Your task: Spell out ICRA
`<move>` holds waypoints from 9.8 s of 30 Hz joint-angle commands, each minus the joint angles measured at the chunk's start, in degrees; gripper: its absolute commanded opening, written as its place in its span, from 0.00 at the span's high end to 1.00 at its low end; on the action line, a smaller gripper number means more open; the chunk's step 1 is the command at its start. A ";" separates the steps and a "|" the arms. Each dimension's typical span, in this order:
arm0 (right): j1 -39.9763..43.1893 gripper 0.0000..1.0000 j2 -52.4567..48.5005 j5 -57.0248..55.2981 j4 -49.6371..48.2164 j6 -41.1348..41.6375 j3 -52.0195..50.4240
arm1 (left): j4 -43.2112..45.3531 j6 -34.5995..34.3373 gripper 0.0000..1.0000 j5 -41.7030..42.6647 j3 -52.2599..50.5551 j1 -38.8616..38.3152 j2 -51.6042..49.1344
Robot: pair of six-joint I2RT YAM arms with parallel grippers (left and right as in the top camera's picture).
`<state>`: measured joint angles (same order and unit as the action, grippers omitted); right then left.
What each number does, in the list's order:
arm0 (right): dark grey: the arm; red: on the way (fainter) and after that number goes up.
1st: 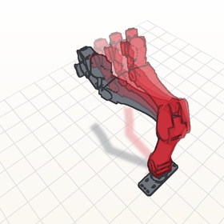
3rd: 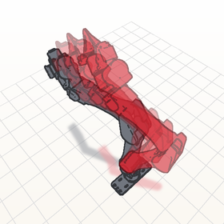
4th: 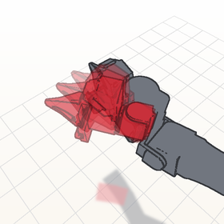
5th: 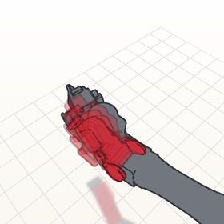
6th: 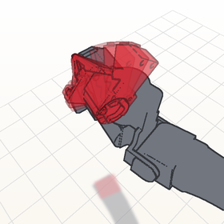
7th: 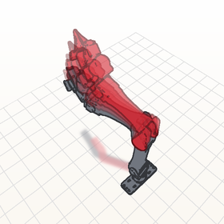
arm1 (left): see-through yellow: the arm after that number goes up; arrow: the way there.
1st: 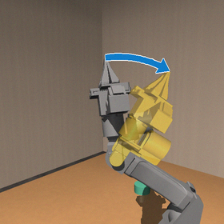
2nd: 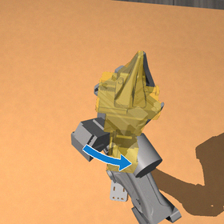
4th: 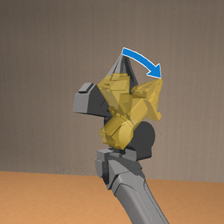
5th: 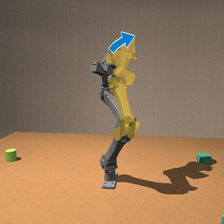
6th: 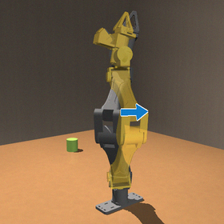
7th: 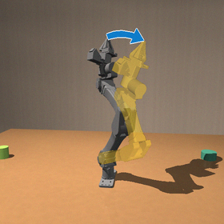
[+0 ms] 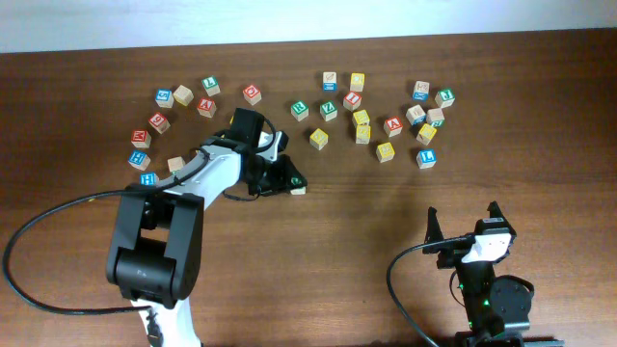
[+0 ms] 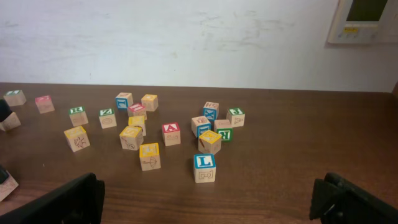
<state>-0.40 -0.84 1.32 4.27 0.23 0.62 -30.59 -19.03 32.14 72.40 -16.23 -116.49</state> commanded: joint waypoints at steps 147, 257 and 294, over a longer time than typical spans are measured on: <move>0.44 0.02 0.37 -0.33 0.26 0.22 -0.31 | 29.14 -0.39 0.81 -43.95 -4.81 -3.48 1.55; 0.44 0.02 0.37 -0.33 0.26 0.22 -0.31 | 25.31 -7.82 0.55 27.65 -4.63 14.03 -5.31; 0.44 0.01 0.37 -0.33 0.26 0.22 -0.31 | -29.62 -14.80 0.01 -43.78 -14.84 -11.08 69.07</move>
<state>-0.40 -0.91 1.32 4.27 0.21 0.62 -60.07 -33.78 -11.16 57.95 -27.35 -49.89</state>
